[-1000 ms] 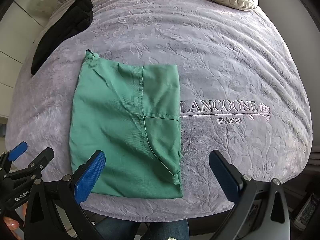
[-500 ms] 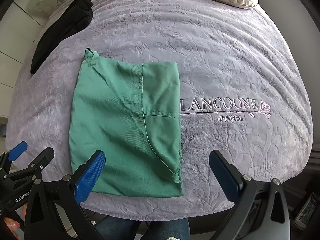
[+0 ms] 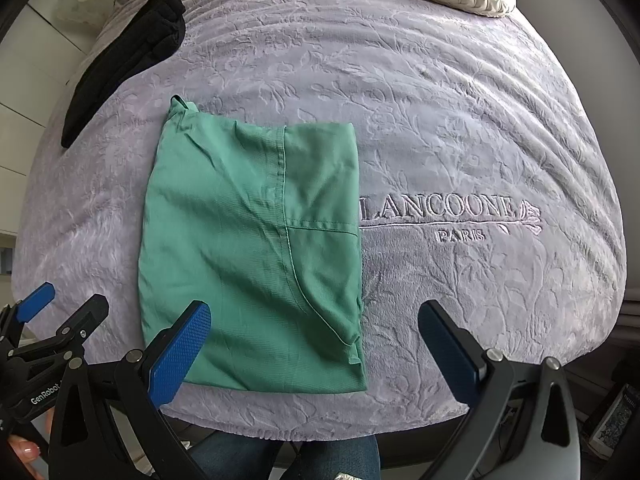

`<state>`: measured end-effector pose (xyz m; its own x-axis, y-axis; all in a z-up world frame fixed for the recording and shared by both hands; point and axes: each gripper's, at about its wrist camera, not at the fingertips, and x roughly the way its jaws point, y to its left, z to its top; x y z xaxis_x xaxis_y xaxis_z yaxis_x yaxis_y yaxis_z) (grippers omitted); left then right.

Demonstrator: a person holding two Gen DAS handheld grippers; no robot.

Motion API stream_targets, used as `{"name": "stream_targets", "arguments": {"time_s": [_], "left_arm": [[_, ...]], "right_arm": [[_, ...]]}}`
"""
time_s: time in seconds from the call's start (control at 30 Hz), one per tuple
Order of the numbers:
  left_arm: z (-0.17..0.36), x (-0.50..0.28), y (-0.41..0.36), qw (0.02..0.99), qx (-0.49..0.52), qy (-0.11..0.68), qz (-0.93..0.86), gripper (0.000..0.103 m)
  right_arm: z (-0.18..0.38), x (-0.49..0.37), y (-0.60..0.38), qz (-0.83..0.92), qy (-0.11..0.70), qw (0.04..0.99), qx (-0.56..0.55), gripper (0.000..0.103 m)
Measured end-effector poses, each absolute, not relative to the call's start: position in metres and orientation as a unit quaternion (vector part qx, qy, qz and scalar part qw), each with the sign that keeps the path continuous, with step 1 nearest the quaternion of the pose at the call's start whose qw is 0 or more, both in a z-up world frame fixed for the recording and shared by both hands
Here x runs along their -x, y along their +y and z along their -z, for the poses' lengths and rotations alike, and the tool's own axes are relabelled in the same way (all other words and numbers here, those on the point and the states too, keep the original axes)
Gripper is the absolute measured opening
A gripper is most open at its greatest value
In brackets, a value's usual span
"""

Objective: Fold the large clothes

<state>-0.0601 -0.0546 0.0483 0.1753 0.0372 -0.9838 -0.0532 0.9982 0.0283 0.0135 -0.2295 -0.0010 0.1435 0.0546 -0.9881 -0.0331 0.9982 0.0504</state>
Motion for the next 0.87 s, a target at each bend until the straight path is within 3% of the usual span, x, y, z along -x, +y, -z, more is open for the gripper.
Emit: {"name": "stream_targets", "arguments": {"time_s": [0.87], "left_arm": [[-0.0526, 0.0628, -0.0552, 0.775, -0.002, 0.632, -0.024, 0.103]], "right_arm": [[0.0029, -0.011, -0.2298, -0.031, 0.658, 0.753, -0.008, 0.103]]}}
